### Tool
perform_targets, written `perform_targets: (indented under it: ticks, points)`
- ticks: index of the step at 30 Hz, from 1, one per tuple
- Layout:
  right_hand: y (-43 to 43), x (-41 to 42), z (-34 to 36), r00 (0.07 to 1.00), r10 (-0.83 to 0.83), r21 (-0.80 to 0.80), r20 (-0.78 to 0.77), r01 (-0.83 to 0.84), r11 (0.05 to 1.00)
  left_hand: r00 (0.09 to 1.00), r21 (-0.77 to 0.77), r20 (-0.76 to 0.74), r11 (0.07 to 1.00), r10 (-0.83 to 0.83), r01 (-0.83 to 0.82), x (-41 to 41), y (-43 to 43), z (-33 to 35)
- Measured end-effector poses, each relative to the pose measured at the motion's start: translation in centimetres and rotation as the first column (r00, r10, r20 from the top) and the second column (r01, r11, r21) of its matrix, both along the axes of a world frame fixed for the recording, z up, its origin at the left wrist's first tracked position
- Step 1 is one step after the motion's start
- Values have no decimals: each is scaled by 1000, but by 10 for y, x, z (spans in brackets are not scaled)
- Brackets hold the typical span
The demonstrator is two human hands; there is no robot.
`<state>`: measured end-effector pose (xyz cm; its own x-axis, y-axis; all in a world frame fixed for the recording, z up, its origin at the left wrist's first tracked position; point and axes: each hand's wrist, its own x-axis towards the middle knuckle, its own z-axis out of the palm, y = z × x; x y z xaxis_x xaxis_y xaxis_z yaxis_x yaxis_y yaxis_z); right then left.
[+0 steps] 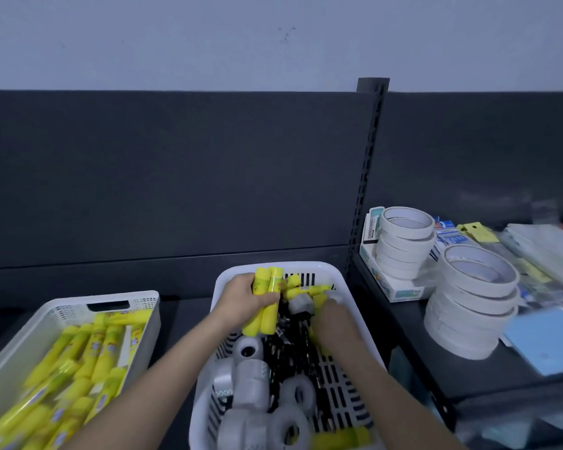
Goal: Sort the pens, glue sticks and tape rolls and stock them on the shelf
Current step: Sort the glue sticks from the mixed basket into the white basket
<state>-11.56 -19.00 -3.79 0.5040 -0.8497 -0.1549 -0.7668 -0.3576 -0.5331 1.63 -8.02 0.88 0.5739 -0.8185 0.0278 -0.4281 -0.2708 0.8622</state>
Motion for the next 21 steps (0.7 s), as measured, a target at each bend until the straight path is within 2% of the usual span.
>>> perform_targets:
  ticks: [3, 8, 10, 11, 13, 15, 18, 21]
  points:
    - [7, 6, -9, 999, -12, 53, 35, 10, 999, 999, 65, -42, 998, 29, -27, -1, 17, -5]
    - [5, -4, -4, 992, 90, 74, -91, -83, 994, 990, 88, -79, 990, 113, -106, -7, 39, -10]
    - [5, -13, 1, 997, 74, 147, -13, -71, 987, 986, 79, -102, 989, 129, -122, -12, 45, -8]
    - [9, -20, 5, 996, 21, 244, 89, -42, 969, 984, 71, -119, 989, 134, -126, -14, 48, -8]
    - [20, -35, 11, 940, -128, 489, 316, -46, 871, 976, 46, -159, 989, 148, -143, -16, 54, -8]
    - [33, -50, 18, 859, -236, 632, 454, -124, 765, 969, 33, -191, 987, 158, -155, -17, 59, -7]
    - [45, -56, 27, 805, -265, 664, 531, -201, 720, 967, 1, -190, 985, 170, -173, -19, 67, -3]
    - [58, -48, 39, 775, -238, 629, 585, -249, 736, 967, -33, -171, 980, 188, -196, -18, 81, 4]
